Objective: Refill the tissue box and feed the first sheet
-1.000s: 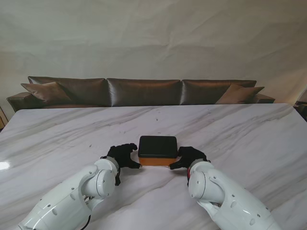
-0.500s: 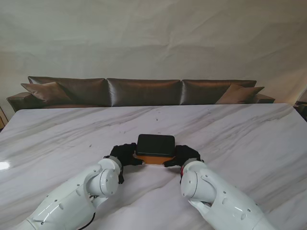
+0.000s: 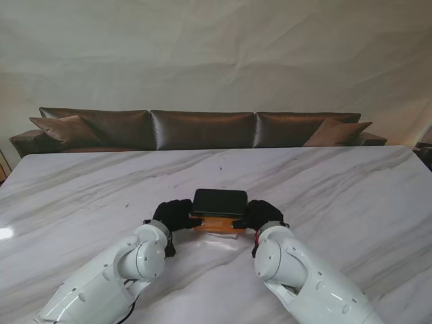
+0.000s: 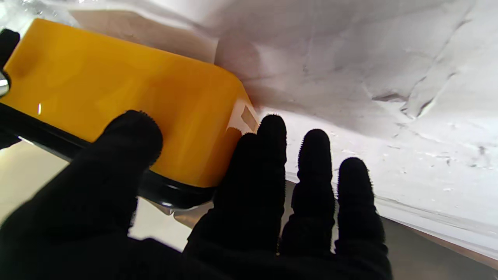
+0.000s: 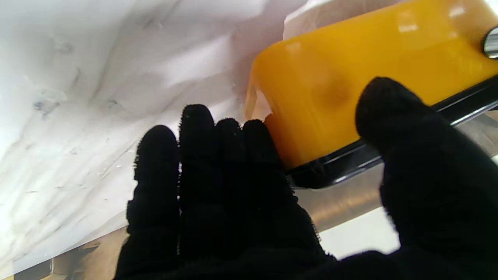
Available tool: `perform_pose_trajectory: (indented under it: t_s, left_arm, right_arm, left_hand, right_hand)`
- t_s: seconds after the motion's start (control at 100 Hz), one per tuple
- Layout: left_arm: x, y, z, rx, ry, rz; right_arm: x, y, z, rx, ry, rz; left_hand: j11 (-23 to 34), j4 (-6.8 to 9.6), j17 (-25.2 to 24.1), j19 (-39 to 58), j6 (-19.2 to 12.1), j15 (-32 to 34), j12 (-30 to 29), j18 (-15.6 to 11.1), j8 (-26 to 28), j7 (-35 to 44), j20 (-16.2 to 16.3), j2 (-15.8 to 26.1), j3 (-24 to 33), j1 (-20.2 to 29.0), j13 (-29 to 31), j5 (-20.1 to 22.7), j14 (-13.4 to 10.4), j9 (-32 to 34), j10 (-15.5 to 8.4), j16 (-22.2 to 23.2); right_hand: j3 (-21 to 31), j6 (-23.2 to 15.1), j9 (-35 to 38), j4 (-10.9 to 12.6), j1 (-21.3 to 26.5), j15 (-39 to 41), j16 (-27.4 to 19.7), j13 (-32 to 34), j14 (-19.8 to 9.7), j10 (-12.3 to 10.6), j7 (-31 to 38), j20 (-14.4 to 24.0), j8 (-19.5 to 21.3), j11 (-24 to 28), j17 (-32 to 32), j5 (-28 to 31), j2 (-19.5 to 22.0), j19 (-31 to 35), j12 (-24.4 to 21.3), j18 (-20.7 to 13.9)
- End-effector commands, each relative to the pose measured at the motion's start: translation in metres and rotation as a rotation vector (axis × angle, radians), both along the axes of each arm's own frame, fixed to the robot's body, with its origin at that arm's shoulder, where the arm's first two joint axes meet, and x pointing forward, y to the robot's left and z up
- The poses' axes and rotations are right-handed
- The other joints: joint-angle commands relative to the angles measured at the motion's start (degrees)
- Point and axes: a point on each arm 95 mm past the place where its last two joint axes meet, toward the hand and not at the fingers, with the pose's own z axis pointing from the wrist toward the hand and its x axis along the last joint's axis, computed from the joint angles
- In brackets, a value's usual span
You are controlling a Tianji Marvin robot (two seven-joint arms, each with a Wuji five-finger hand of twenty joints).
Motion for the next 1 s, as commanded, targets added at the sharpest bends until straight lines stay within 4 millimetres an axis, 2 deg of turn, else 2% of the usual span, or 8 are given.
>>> perform_pose_trajectory:
  t_s: [0.0,0.11,0.15,0.29,0.41,0.63,0.71,0.99]
  left_arm:
    - [-0.006,-0.026,0.018,-0.083,-0.018,-0.060]
    - [-0.007,-0.027,0.025,-0.119,-0.035,-0.063]
    - [-0.008,-0.027,0.028,-0.130,-0.039,-0.063]
    - [-0.009,-0.028,0.034,-0.152,-0.046,-0.063]
    - [-0.009,-0.027,0.038,-0.165,-0.046,-0.060]
    - [-0.010,-0.022,0.038,-0.165,-0.035,-0.029]
    - [-0.008,-0.021,0.037,-0.172,-0.030,-0.016]
    - [-0.004,-0.013,0.030,-0.161,-0.022,0.028]
  right_arm:
    - [-0.006,0.023,0.013,0.061,-0.017,0.058]
    - [-0.008,0.022,0.017,0.078,-0.025,0.054]
    - [-0.009,0.021,0.018,0.083,-0.026,0.052]
    - [-0.010,0.019,0.024,0.107,-0.028,0.038]
    - [-0.012,0.018,0.029,0.131,-0.027,0.023]
    - [-0.014,0.014,0.037,0.147,-0.024,-0.002]
    - [-0.012,0.012,0.037,0.173,-0.024,-0.019]
    - [-0.003,0.002,0.027,0.241,0.030,-0.066]
  left_hand:
    - [2.0,1.38,1.2,34.2,-17.5,1.7,1.3,1.5,2.0,8.3,0.5,4.3,-2.7,3.1,3.4,5.7,-0.3,5.4,-7.4,1.2]
    - [3.3,1.61,3.6,36.0,-19.5,3.3,2.0,1.7,2.3,10.7,0.7,5.2,-4.7,3.3,6.5,10.4,-0.1,9.9,-7.0,1.8]
    - [4.0,1.75,4.4,36.6,-20.0,4.1,2.3,1.9,2.7,11.7,0.7,5.3,-5.0,3.3,7.6,12.0,0.0,11.5,-6.7,2.1]
    - [7.9,2.07,7.5,38.9,-21.2,8.5,5.1,2.3,5.1,16.5,0.9,5.9,-5.0,3.0,11.3,17.3,1.2,17.1,-6.1,4.5]
    - [11.4,2.35,9.6,40.7,-20.7,12.0,7.8,2.8,8.4,20.0,1.1,7.0,-3.6,1.3,14.0,20.5,1.3,20.6,-6.0,6.7]
    - [18.3,4.04,12.1,43.0,-20.1,16.7,14.2,3.1,21.2,25.0,1.7,9.3,-1.8,-2.1,17.0,23.3,1.3,24.1,-7.5,10.6]
    - [19.3,4.33,12.7,43.6,-20.1,17.5,14.9,3.6,23.0,26.8,2.0,9.5,-2.0,-2.2,17.6,24.3,1.9,25.1,-7.4,11.1]
    - [20.4,4.60,14.1,44.7,-20.4,18.9,15.4,4.0,25.4,28.2,2.6,9.7,-2.5,-2.4,19.2,25.9,2.2,26.8,-7.6,11.7]
  right_hand:
    - [7.4,-17.4,5.2,-3.4,-2.8,2.3,1.1,2.2,-1.4,-9.2,3.7,-0.1,1.1,1.3,1.0,2.8,-3.3,2.8,1.6,-1.7]
    - [8.6,-19.1,9.6,-4.5,-3.6,4.3,1.9,5.5,-1.3,-9.6,5.6,0.2,1.5,3.0,3.1,6.8,-2.4,4.8,2.7,-1.5]
    - [8.2,-19.8,11.5,-6.4,-3.6,5.2,2.2,6.8,-1.3,-9.8,8.5,-0.3,-1.9,3.5,4.0,7.7,-2.6,5.8,4.1,-1.5]
    - [6.6,-22.7,16.3,-8.4,-3.1,9.1,3.8,10.4,-0.9,-10.1,16.4,-0.3,-3.9,7.4,6.5,10.5,-3.5,9.0,7.8,-1.3]
    - [5.3,-25.3,19.1,-8.0,-3.6,11.7,4.9,12.5,-1.0,-10.9,21.0,-0.1,-2.3,10.9,8.2,13.0,-2.7,11.0,10.8,-1.5]
    - [4.6,-29.1,23.8,-6.3,-4.0,15.4,5.9,16.7,-1.3,-12.4,26.0,0.0,2.5,15.4,11.7,17.1,-1.8,14.6,15.7,-1.5]
    - [6.8,-30.5,25.7,-6.1,-3.3,16.7,6.2,18.2,-1.3,-12.7,27.7,-0.2,4.3,16.9,12.9,18.9,-3.5,16.0,17.7,-1.1]
    - [10.5,-30.6,26.8,-5.9,-2.3,18.6,6.8,18.8,-0.8,-12.1,29.1,-0.3,5.0,17.6,13.2,19.8,-6.3,17.5,19.6,-0.9]
